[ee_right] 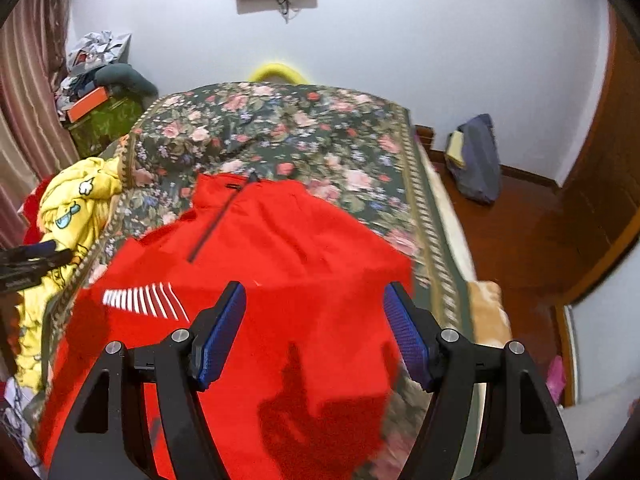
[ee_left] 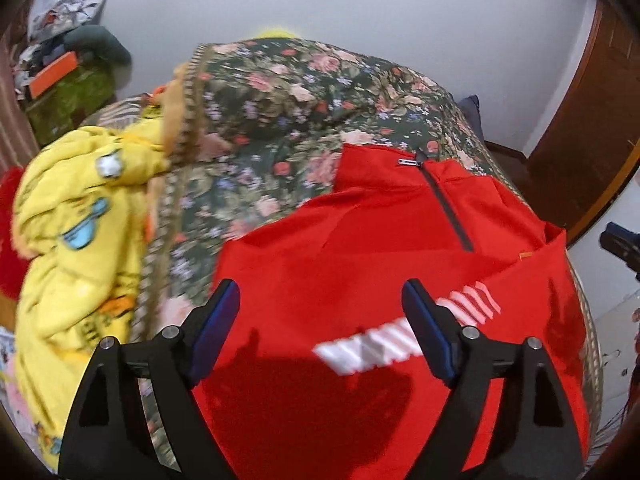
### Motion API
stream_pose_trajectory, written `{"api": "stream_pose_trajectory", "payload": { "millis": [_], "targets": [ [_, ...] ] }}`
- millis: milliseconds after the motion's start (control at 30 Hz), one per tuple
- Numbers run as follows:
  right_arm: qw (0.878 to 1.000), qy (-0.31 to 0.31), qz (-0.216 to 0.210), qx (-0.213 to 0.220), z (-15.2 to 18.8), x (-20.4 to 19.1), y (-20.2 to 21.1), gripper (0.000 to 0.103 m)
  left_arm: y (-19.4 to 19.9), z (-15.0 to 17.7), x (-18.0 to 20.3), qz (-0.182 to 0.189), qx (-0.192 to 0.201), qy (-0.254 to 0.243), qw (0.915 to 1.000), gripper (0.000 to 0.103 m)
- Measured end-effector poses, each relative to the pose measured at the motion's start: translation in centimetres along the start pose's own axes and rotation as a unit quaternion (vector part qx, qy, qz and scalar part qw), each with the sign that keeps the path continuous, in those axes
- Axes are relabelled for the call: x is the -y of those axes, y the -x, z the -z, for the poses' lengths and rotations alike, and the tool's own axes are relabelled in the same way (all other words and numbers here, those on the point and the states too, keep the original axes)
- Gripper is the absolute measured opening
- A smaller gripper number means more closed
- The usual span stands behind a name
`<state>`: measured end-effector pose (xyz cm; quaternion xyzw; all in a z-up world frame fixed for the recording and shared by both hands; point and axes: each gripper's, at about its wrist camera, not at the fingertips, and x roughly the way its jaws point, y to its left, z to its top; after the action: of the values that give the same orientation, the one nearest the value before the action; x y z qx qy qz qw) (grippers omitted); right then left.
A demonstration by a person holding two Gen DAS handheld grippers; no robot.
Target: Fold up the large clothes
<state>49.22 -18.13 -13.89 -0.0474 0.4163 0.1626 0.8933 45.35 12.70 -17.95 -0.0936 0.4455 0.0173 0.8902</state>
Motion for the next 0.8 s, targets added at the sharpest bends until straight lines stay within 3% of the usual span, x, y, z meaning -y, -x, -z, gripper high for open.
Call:
{"api": "stream_pose_trajectory", "payload": {
  "millis": [333, 600, 733, 800],
  "targets": [
    [0.997, 0.009, -0.042, -0.067, -4.4, -1.6, -9.3, 0.068, -8.1, -3.6, -1.1, 0.019, -0.027, 0.044, 0.9985, 0.083],
    [0.993, -0.02, -0.049, -0.106, -8.4, -1.4, -16.2, 0.068, -11.3, -2.2, -3.1, 0.039, -0.045, 0.076, 0.9953, 0.083],
    [0.987, -0.029, -0.048, -0.148, -7.7, -1.7, -20.1, 0.068, -12.1, -1.2, -4.0, 0.044, -0.048, 0.076, 0.9949, 0.083],
    [0.989, -0.026, -0.059, -0.13, -7.1, -1.7, -20.3, 0.067, -12.3, -1.0, -4.1, 0.043, -0.048, 0.072, 0.9954, 0.083]
  ]
}}
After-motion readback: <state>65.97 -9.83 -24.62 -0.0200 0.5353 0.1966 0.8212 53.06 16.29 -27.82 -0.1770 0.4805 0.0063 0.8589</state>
